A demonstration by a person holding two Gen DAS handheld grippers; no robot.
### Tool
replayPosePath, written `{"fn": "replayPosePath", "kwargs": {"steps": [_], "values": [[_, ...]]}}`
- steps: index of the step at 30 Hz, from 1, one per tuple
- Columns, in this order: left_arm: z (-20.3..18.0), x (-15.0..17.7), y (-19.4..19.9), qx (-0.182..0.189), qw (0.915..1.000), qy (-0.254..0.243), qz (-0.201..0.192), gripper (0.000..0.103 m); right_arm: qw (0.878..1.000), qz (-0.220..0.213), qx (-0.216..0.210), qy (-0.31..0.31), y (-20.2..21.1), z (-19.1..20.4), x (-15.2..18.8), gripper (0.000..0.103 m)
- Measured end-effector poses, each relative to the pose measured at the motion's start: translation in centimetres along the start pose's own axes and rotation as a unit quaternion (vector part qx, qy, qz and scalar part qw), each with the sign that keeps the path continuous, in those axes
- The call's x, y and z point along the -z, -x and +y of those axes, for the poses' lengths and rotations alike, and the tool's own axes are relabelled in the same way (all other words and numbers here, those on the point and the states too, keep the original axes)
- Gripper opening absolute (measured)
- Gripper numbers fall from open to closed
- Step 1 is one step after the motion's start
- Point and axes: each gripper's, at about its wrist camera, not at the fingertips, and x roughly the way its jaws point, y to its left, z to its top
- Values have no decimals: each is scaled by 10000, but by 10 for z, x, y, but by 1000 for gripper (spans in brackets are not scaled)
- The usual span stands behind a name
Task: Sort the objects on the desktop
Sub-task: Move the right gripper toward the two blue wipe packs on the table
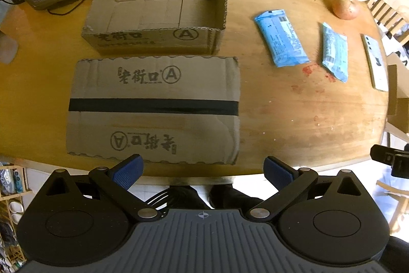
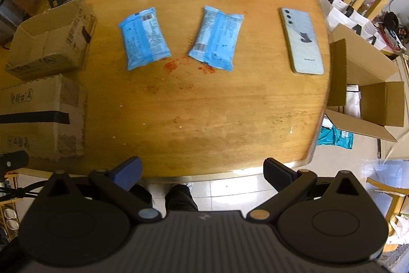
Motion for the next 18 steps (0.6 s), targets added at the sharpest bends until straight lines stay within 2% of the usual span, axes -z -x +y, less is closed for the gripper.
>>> {"fn": "replayPosePath", "kwargs": {"steps": [18], "values": [[-11, -6, 2, -19, 9999, -142, -40, 103, 9997, 19, -53, -258, -16, -12, -13, 103]]}}
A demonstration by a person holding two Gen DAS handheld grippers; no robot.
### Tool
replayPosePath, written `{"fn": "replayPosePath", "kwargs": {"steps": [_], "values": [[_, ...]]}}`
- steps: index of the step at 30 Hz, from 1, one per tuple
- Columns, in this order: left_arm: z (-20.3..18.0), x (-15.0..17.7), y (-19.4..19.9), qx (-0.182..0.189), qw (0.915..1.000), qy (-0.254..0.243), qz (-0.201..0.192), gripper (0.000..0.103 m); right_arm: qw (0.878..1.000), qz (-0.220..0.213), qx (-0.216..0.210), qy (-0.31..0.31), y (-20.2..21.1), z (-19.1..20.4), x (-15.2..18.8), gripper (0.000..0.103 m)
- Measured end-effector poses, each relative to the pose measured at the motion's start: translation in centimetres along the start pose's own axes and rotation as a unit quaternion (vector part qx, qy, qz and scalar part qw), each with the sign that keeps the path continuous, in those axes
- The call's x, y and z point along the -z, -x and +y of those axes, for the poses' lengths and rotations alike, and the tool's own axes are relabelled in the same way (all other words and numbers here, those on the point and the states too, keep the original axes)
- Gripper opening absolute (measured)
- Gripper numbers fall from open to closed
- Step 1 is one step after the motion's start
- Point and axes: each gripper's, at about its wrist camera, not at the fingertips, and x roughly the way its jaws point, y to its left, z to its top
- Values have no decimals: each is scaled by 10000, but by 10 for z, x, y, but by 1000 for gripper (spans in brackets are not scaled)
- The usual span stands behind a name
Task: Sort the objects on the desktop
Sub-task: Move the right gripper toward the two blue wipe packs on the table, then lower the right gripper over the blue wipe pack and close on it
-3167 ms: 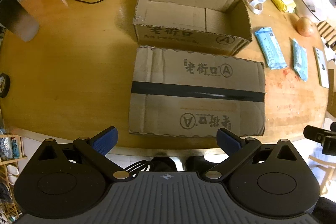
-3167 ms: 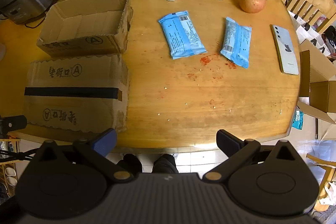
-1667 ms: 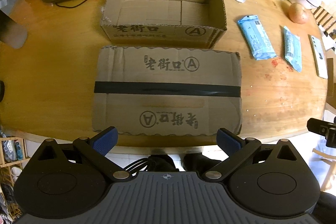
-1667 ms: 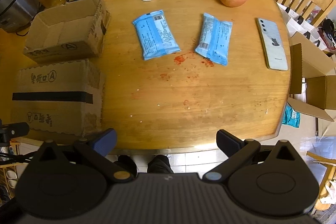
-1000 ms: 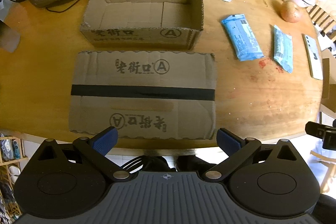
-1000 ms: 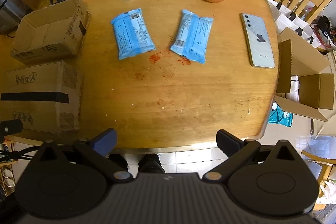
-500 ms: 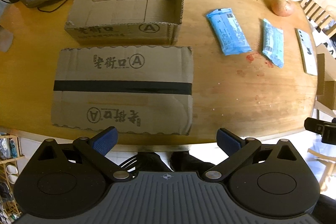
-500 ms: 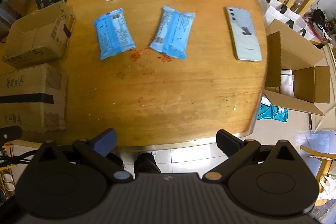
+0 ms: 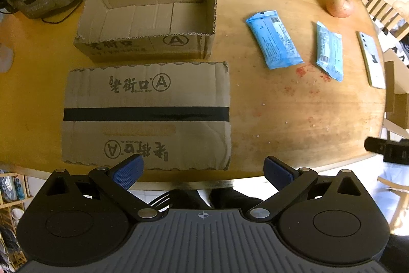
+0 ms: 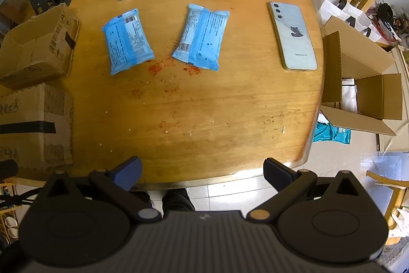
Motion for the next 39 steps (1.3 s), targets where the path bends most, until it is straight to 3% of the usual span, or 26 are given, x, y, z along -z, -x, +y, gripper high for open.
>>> {"fn": "replayPosePath", "kwargs": {"steps": [39], "values": [[8, -8, 0, -16, 10000, -56, 42, 103, 9980, 310, -172, -531, -39, -3, -68, 103]]}}
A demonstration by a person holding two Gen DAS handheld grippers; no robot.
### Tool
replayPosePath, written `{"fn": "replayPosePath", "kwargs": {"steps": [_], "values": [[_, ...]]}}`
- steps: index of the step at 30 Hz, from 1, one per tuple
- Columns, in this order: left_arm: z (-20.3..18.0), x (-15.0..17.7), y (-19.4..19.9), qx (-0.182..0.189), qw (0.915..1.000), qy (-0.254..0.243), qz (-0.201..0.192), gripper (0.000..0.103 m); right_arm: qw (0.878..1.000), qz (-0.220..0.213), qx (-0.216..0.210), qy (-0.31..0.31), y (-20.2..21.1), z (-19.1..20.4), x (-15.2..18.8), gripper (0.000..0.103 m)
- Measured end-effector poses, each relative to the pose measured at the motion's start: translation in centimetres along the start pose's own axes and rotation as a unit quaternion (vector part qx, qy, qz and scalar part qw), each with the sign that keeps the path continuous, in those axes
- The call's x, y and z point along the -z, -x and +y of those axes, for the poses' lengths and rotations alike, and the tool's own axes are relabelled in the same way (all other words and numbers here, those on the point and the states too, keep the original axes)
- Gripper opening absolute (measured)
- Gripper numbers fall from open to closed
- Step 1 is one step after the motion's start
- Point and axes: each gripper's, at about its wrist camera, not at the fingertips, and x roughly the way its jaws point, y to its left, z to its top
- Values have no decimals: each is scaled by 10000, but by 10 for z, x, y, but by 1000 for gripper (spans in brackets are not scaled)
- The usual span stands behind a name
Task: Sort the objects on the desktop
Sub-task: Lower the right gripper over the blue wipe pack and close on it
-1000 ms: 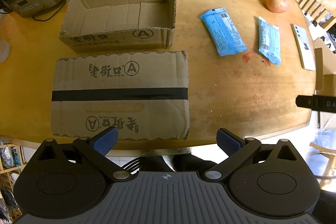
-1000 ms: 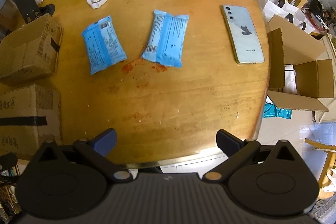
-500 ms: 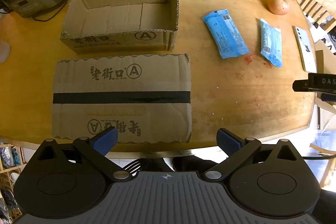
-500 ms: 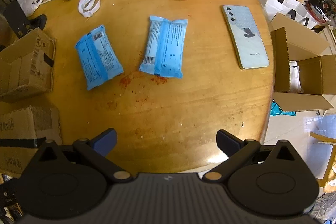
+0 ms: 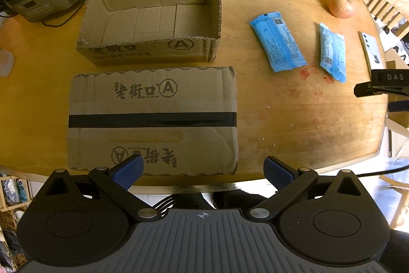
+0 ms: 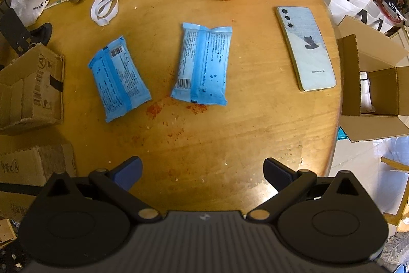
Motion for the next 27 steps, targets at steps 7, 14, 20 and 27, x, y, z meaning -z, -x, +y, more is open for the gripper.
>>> {"fn": "replayPosePath", "kwargs": {"steps": [7, 14, 20, 27], "values": [[1, -1, 0, -14, 10000, -21, 9, 103, 9999, 59, -30, -104, -8, 2, -14, 103], [4, -2, -1, -39, 10000, 2, 38, 103, 9997, 79, -28, -211, -15, 3, -27, 103], [8, -4, 0, -60, 10000, 35, 41, 103, 9995, 96, -27, -303, -22, 5, -39, 103], [9, -6, 0, -82, 10000, 5, 50, 103, 9993, 31, 52, -357, -30, 8, -56, 103]]}}
